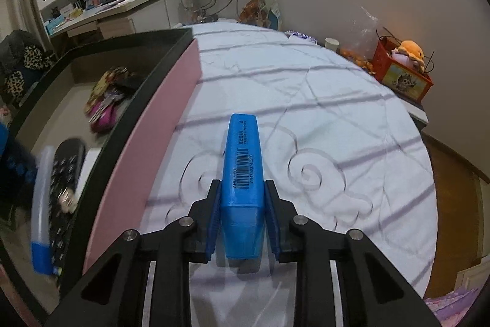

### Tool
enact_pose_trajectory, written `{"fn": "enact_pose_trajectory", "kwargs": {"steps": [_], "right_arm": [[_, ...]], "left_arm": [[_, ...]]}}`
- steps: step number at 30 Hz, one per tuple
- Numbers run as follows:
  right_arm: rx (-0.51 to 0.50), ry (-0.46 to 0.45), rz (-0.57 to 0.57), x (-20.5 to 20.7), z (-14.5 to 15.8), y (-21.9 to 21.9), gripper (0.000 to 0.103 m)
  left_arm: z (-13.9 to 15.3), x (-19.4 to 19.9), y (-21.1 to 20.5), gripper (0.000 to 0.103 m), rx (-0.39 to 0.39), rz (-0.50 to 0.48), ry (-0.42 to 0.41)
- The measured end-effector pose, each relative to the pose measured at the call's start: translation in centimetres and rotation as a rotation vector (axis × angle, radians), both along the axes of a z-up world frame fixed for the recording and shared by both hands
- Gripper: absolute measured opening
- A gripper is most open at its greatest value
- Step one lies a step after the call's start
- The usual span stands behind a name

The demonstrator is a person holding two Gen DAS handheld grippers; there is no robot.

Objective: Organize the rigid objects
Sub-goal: 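Lift the blue highlighter into the tray box beside the charger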

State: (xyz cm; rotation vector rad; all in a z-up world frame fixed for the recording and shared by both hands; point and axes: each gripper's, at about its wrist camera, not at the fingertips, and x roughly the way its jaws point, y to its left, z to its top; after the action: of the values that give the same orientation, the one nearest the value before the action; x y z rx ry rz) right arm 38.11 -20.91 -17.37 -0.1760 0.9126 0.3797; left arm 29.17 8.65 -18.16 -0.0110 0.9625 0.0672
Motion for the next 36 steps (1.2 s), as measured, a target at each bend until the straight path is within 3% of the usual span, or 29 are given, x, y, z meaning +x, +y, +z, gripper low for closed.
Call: {"fn": "enact_pose_trajectory", "kwargs": {"steps": [11,17,26,36], "right_arm": [[-0.016,-0.030,-0.019,-3.1,0.8,-0.9,0.027],[0.000,-0.104,-0.018,-4.1,3.7,-0.4,0.027],[0.013,-0.195,0.089,-5.5,7.5,4.3,0.027],[-0.056,-0.168,0.177,-4.6,6.2,9.6,0.027]], "left_arm": [[0.0,0.0,-0.1,0.017,0.000,0.001,0.000],[0.0,0.0,0.0,0.017,0.000,0.001,0.000],[0.0,0.0,-0.1,0.017,-0.001,0.001,-0.001],[0.0,0.4,-0.6,0.018,-0.003,0.001,-0.002]]}}
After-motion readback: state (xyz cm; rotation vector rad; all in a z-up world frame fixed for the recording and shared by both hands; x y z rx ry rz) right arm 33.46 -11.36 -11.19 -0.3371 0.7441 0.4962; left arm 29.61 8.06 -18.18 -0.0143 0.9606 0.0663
